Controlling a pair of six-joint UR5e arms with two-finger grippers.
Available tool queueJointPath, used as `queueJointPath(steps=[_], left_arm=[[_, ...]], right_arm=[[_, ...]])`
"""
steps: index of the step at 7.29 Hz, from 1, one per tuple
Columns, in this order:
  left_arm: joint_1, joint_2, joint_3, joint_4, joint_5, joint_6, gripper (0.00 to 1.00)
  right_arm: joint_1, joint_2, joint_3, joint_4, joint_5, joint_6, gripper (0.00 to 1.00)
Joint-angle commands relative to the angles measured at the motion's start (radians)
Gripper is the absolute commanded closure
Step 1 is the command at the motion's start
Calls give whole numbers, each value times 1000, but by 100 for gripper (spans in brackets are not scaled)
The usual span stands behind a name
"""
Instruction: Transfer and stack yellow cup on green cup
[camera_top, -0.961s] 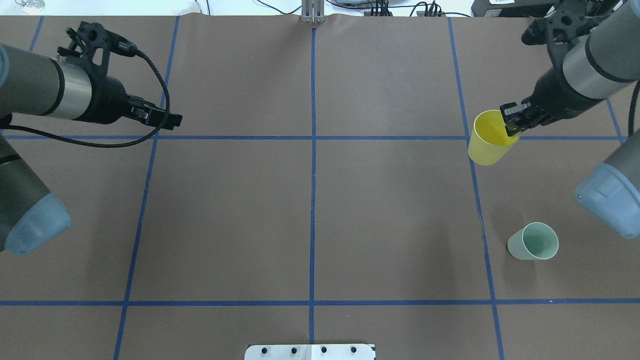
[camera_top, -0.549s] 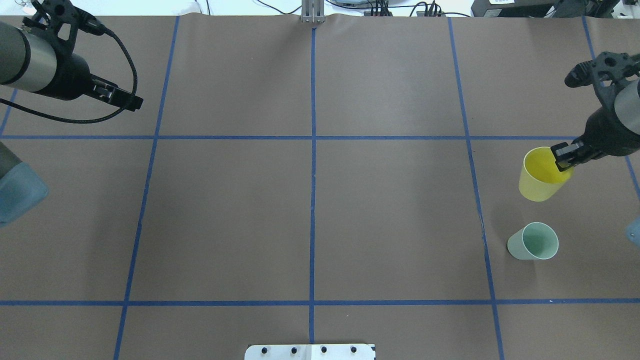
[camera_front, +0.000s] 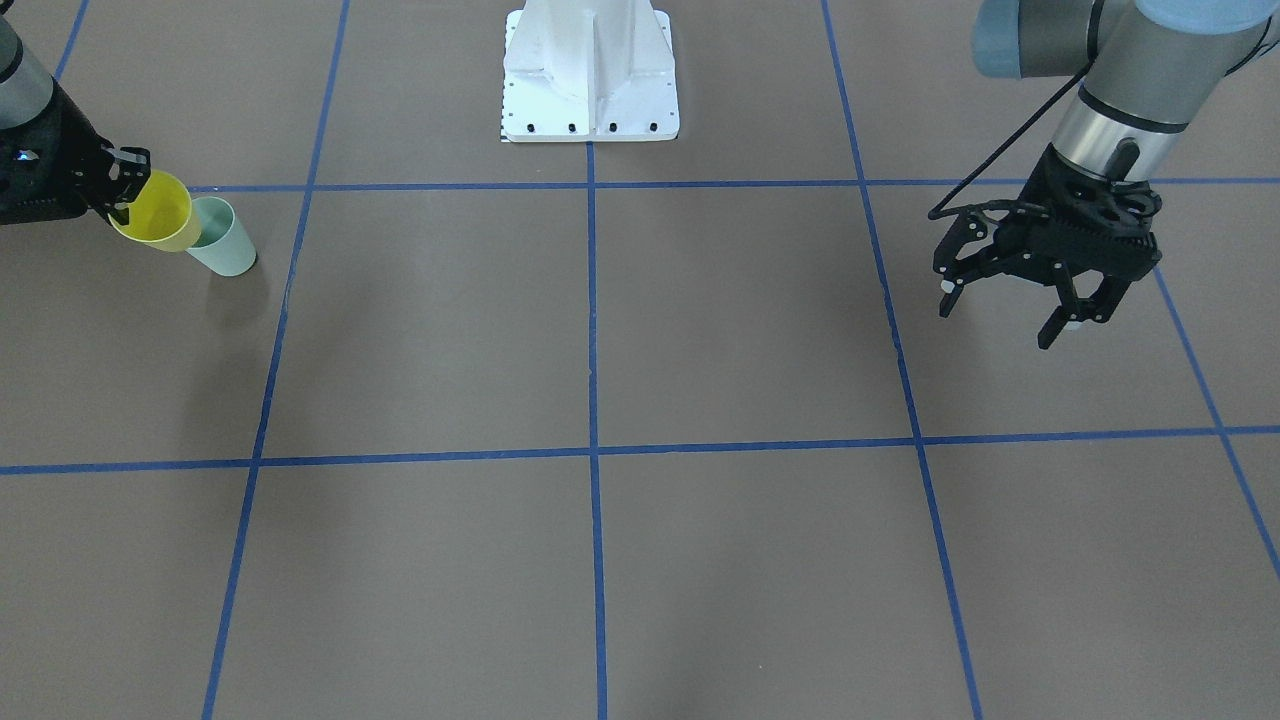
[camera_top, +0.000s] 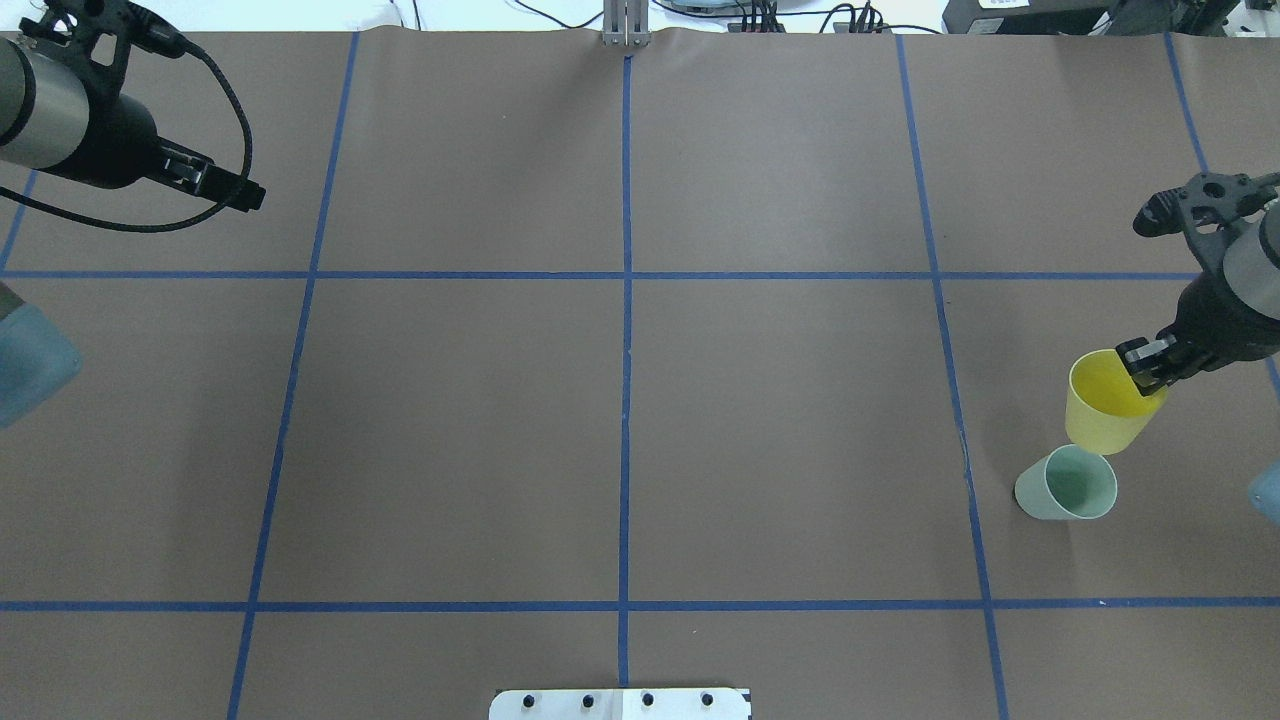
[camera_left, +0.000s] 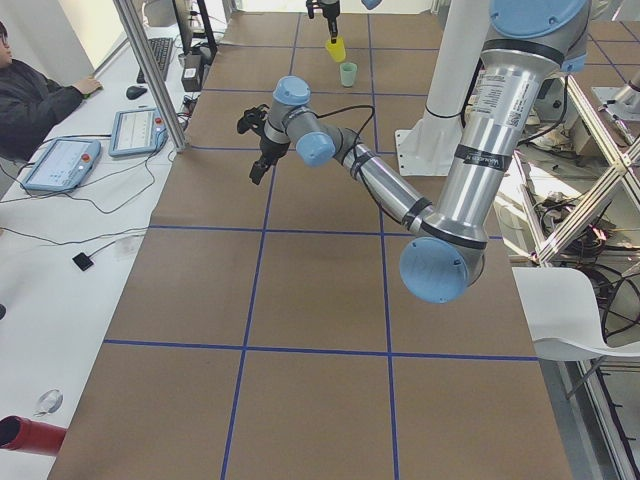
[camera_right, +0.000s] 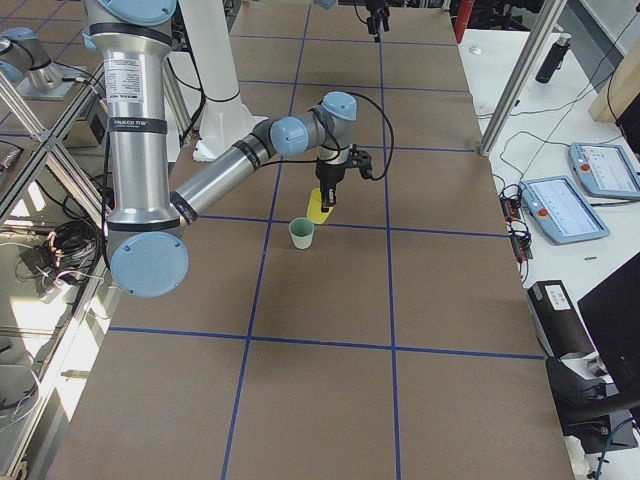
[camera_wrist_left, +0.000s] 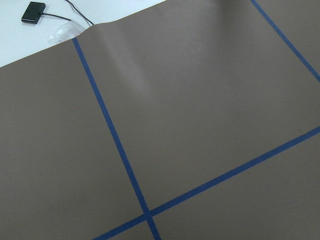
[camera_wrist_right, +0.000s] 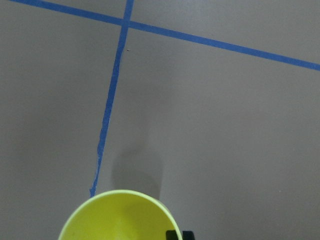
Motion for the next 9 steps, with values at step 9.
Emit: queueJointPath(steps=[9], left_arm=[[-16,0,16,-1,-1,0,0]], right_arm=[[-59,-5,-46,-6,36,8,100]])
